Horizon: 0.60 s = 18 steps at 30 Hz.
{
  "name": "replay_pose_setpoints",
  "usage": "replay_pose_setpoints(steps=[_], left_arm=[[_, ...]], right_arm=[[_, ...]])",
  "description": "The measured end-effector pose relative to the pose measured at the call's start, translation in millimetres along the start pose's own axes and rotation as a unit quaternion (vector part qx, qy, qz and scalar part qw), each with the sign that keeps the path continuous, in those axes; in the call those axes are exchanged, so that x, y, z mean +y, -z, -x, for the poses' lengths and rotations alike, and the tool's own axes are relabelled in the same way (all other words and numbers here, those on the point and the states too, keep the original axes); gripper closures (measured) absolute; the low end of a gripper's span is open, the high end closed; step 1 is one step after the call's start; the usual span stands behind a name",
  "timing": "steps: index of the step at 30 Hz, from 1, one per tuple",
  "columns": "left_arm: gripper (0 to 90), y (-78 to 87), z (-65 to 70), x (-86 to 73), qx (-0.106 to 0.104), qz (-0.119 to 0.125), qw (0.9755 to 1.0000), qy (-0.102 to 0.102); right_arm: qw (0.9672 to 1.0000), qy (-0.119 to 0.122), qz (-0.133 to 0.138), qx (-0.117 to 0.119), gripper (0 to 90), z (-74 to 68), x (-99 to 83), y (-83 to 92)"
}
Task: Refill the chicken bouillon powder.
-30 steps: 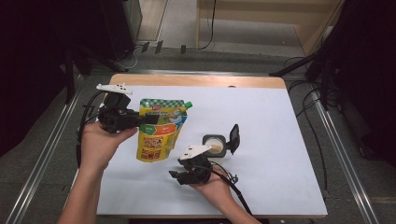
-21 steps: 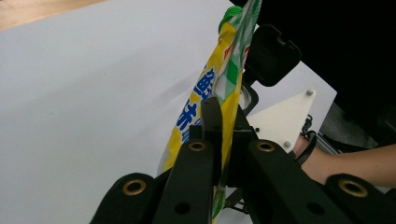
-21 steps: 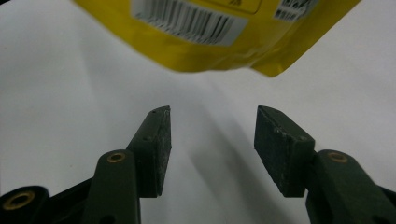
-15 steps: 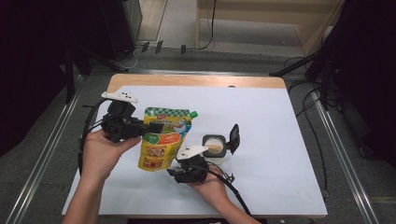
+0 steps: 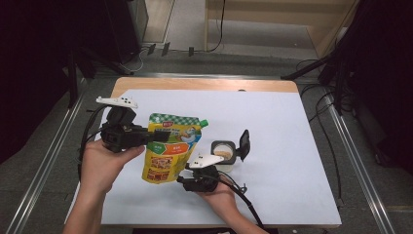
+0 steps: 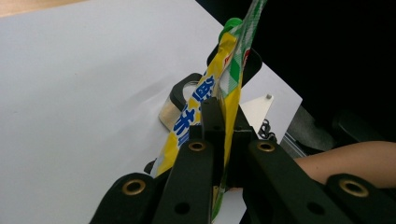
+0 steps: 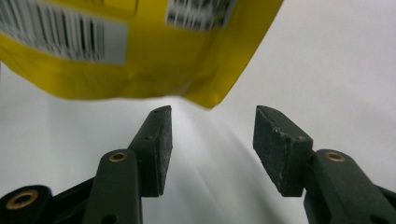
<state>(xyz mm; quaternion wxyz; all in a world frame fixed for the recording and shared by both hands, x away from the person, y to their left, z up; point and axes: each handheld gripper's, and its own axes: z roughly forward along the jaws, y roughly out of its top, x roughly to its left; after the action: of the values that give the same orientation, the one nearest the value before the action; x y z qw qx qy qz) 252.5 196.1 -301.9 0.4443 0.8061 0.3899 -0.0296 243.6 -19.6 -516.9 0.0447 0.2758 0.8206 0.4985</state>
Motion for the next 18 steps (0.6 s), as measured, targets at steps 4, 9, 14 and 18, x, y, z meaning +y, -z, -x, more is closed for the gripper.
replay_pose_setpoints(steps=[4, 9, 14, 18], left_arm=[[90.0, -0.5, 1.6, 0.2, -0.005, 0.000, 1.0000, 0.002], [90.0, 0.3, 3.6, 1.0, -0.019, 0.004, 0.9998, 0.005], [90.0, -2.7, 3.8, 0.6, -0.026, 0.002, 0.9996, 0.009], [90.0, -8.9, 2.5, -0.3, -0.034, -0.003, 0.9993, 0.017]], right_arm=[[0.9998, 0.014, 0.014, -0.002, 48.0, -1.5, 0.1, 1.6], [0.9994, 0.028, 0.016, -0.012, 47.8, -3.4, -2.2, 1.1], [0.9985, 0.038, 0.036, -0.013, 47.2, -7.5, -3.6, 3.8], [0.9978, 0.043, 0.051, -0.009, 47.3, -11.0, -2.7, 4.7]])
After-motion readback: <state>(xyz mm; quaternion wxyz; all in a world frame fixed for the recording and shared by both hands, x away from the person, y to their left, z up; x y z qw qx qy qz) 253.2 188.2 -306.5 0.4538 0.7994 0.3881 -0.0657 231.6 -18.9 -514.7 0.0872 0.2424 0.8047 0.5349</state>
